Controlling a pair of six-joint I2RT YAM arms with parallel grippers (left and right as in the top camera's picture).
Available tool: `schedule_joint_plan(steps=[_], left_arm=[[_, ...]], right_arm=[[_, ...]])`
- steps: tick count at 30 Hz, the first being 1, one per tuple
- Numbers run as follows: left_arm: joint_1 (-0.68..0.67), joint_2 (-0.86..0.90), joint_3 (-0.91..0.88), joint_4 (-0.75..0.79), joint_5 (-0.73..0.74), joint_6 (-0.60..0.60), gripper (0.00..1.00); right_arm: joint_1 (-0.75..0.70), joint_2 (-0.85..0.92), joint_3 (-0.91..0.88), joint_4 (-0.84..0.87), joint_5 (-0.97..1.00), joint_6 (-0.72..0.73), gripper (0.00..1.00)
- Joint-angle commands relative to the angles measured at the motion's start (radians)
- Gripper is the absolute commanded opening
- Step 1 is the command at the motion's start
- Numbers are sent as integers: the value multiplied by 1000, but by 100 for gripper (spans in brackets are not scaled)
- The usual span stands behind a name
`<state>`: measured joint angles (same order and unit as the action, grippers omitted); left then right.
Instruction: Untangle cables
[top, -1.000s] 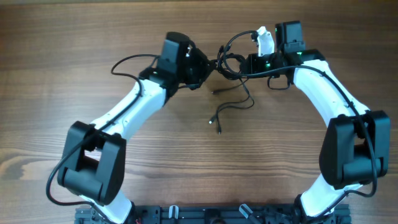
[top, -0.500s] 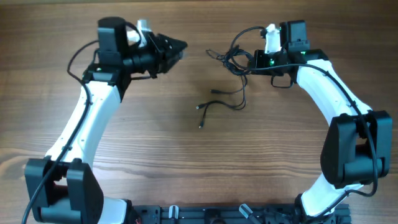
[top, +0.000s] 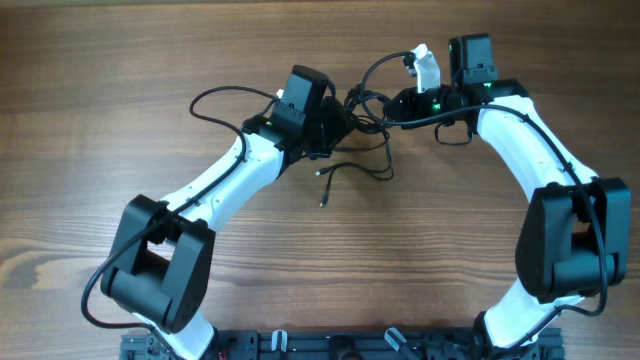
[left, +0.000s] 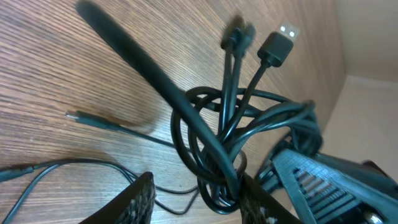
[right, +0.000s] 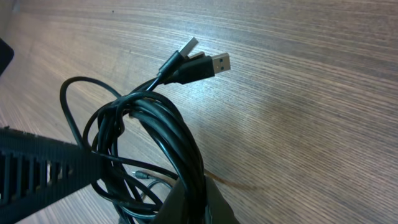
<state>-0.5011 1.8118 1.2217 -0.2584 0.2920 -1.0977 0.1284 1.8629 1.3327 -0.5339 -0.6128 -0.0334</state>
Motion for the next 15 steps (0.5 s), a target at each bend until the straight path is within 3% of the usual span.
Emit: schedule_joint_plan(steps=[1, 9, 15], left_arm=[[22, 8, 2, 3, -68, -14, 44], [47, 9, 2, 31, -74, -24, 37], [36, 39, 2, 14, -56, -154, 31]], right_arm=[[6, -5, 2, -9, -40, -51, 5], [11, -5, 2, -26, -40, -72, 4], [19, -5, 2, -26, -40, -71, 5]])
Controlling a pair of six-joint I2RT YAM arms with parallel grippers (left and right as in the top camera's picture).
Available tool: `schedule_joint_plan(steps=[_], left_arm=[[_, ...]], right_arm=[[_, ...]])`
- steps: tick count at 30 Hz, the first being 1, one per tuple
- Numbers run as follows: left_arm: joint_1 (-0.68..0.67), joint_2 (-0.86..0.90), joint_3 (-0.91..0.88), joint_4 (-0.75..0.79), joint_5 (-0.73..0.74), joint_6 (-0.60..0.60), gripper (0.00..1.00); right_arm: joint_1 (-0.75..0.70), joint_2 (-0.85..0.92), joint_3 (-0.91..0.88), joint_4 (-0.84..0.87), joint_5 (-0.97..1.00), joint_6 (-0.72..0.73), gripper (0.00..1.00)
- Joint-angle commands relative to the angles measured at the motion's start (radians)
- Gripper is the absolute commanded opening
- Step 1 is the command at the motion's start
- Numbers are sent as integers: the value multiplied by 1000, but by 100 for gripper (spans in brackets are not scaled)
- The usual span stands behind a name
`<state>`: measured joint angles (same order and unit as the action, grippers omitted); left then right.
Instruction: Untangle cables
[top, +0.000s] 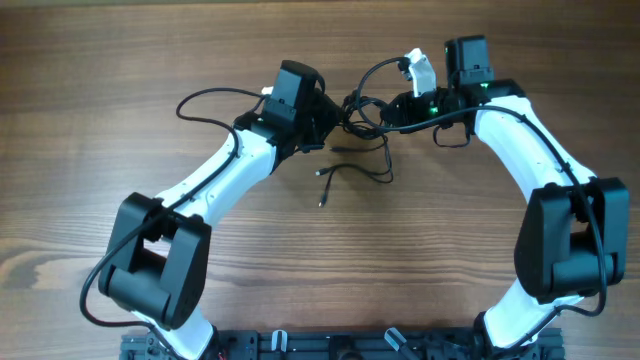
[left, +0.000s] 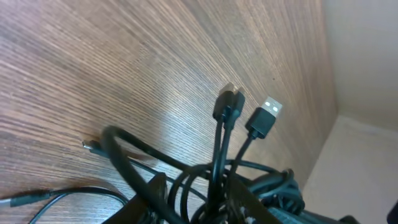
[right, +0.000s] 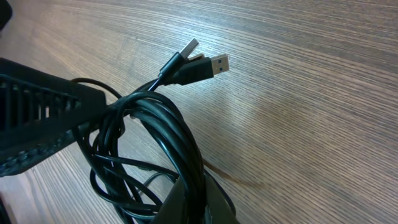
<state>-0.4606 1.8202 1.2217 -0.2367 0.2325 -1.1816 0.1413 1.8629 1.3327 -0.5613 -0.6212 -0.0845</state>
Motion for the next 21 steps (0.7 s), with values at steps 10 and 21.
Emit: schedule_joint_plan(steps=[10, 21], left_arm=[[-14, 32, 2, -11, 90, -411, 26], [-13, 32, 2, 116, 96, -615, 4]], right_arm=[[6, -5, 2, 5, 3, 16, 4], [6, -5, 2, 13, 27, 114, 5]])
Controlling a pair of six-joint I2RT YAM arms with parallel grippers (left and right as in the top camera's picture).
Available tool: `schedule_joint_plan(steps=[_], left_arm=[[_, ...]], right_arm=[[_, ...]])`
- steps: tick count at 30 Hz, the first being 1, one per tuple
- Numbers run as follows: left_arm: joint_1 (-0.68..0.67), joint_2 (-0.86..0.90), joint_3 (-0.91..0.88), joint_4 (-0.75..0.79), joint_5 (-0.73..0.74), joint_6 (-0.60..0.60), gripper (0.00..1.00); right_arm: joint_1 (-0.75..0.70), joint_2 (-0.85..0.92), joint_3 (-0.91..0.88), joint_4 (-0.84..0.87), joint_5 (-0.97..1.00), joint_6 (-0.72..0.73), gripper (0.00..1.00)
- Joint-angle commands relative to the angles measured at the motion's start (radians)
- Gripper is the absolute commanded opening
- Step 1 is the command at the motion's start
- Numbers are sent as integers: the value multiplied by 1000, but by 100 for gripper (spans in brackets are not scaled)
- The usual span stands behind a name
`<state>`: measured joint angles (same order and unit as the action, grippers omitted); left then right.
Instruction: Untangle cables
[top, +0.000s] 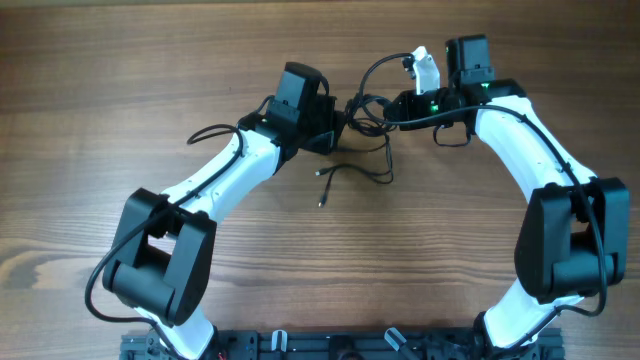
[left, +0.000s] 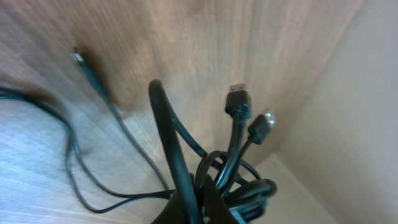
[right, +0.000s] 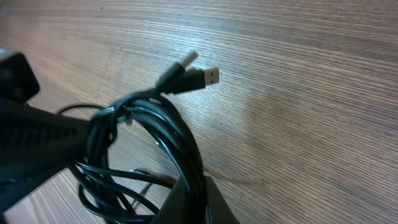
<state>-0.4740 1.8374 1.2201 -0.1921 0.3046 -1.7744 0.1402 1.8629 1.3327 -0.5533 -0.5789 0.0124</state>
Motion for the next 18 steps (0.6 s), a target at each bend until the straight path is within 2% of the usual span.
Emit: schedule_joint_plan(steps=[1, 3, 5, 7, 9, 11, 13, 16, 17, 18], left_arm=[[11, 14, 4, 108, 24, -21, 4], [49, 8, 4, 163, 48, -6, 4], [118, -4, 4, 298, 182, 20, 4], [183, -5, 4, 515, 315, 15, 4], [219, -5, 4, 655, 396, 12, 4], [243, -5, 4, 702, 481, 24, 4], [262, -5, 4, 700, 586, 174, 4], [315, -5, 4, 647, 783, 476, 4], [356, -5, 4, 563, 866, 639, 4], [396, -5, 4, 449, 901, 729, 4]], right_arm=[[7, -4, 1, 5, 29, 35, 5], [6, -4, 1, -2, 155, 119, 5], [6, -4, 0, -13, 278, 175, 5], [6, -4, 0, -11, 328, 235, 5], [6, -4, 0, -8, 370, 321, 4], [5, -4, 0, -6, 379, 358, 4], [-1, -4, 2, -1, 364, 348, 4], [-34, -18, 4, 0, 223, 246, 4], [-48, -35, 4, 3, 175, 208, 4], [-63, -60, 4, 9, 166, 177, 4]])
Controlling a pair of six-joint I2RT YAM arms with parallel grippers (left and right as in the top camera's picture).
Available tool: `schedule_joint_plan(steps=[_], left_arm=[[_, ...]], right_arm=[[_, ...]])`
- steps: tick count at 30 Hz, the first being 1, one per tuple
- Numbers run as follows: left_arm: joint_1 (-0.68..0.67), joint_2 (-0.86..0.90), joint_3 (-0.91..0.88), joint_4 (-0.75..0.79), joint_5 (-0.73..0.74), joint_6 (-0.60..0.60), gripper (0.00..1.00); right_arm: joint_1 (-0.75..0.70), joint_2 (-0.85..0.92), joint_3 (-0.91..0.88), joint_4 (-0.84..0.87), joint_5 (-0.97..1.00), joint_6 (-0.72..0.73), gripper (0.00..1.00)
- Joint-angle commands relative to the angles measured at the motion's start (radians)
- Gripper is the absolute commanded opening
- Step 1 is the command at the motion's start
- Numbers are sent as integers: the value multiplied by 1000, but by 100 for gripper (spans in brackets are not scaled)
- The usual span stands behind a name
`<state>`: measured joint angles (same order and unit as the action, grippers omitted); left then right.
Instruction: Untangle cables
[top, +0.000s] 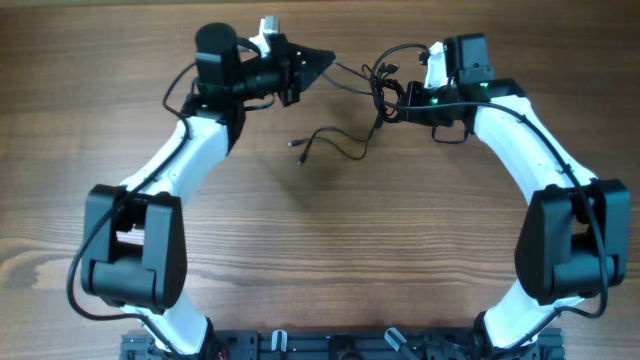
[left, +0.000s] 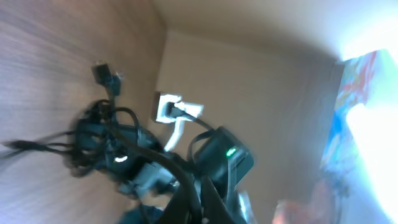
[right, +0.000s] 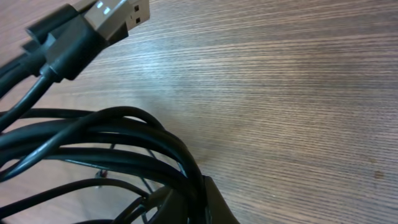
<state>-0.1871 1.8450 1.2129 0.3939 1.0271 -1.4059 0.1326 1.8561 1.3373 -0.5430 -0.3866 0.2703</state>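
Observation:
A tangle of black cables (top: 383, 82) hangs at the back of the wooden table (top: 300, 250). My right gripper (top: 400, 96) is shut on its coiled strands (right: 124, 134), pinched low in the right wrist view, with two USB plugs (right: 93, 28) sticking out at the upper left. My left gripper (top: 324, 59) points right, raised well left of the tangle, shut on one black strand (left: 186, 186) that runs taut back to the bundle (left: 93, 137). A thin cable (top: 335, 145) trails loosely from the tangle onto the table, its plug (top: 297, 145) at the left end.
My right arm's body with its green light (left: 229, 152) fills the middle of the blurred left wrist view. A white piece (top: 436, 55) sits beside the right wrist. The black rig edge (top: 340, 345) runs along the near side.
My left arm has swung far to the left and back, pulling one strand out taut from the tangle. The tangle shifted slightly left and its thin trailing cable slid left on the table.
At first both grippers were close together at the tangle, the left one open around its strands. The left gripper then sat shut on a strand right beside the bundle. Now it holds that strand stretched out to the left while the right gripper keeps the coil.

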Motion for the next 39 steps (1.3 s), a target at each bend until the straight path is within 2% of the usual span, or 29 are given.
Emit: schedule_joint_plan(steps=[1, 3, 5, 6, 7, 9, 10, 13, 14, 16, 17, 20, 22, 23, 24, 26, 27, 29, 30, 32, 34, 37, 38, 39], left_arm=[[135, -13, 11, -205, 180, 375, 4], [230, -13, 11, -340, 180, 358, 4], [317, -13, 11, -413, 175, 233, 4], [363, -13, 11, -434, 157, 174, 4], [388, -13, 11, -437, 125, 166, 4], [397, -12, 11, -436, 62, 173, 11], [397, -12, 11, -436, 13, 220, 11], [420, -12, 11, -416, -8, 287, 11], [423, -12, 11, -406, 21, 296, 21], [391, -13, 11, -307, 177, 364, 77], [343, -18, 11, -241, 226, 390, 100], [213, -48, 11, -164, 164, 390, 99], [162, -116, 11, -177, 66, 410, 99], [151, -169, 11, -231, 7, 439, 99], [146, -230, 11, -335, -73, 494, 99], [137, -382, 11, -680, -328, 620, 99], [113, -495, 11, -897, -531, 669, 100], [36, -631, 6, -1067, -704, 669, 100], [-36, -696, -23, -1078, -723, 632, 100], [-148, -727, -98, -1057, -772, 434, 100], [-236, -700, -168, -938, -779, 262, 100], [-309, -612, -181, -795, -830, 133, 100], [-322, -569, -181, -756, -835, 106, 89], [-328, -534, -181, -735, -835, 86, 62]], right_arm=[[-62, -69, 0, 2, -26, -110, 4], [-71, -91, 0, -2, 59, -136, 4], [-70, -91, 0, -21, 66, -140, 4], [-70, -92, 0, -31, -16, -195, 5], [-70, -96, 0, -38, -155, -274, 4], [-71, -105, 0, -42, -264, -320, 4], [-71, -117, 0, -43, -336, -353, 5], [-74, -137, 0, -43, -344, -356, 4], [-74, -149, 0, -43, -344, -368, 5], [-66, -165, 0, -20, -278, -386, 5], [-56, -180, 0, 10, -197, -380, 5], [-27, -263, 0, 55, -53, -366, 5], [-18, -344, 0, 58, 35, -364, 4], [-18, -393, 0, 50, 38, -364, 5], [-17, -428, 0, 42, 38, -350, 5], [-4, -502, 0, 2, 40, -338, 5], [12, -534, 0, -45, 40, -320, 4], [50, -553, -3, -130, 42, -307, 5], [86, -552, -5, -162, 69, -276, 5], [156, -550, -9, -162, 108, -263, 5], [216, -550, -9, -158, 174, -237, 4], [301, -550, -9, -169, 250, -236, 5], [331, -550, -9, -169, 262, -237, 5], [353, -550, -9, -169, 294, -234, 5]])
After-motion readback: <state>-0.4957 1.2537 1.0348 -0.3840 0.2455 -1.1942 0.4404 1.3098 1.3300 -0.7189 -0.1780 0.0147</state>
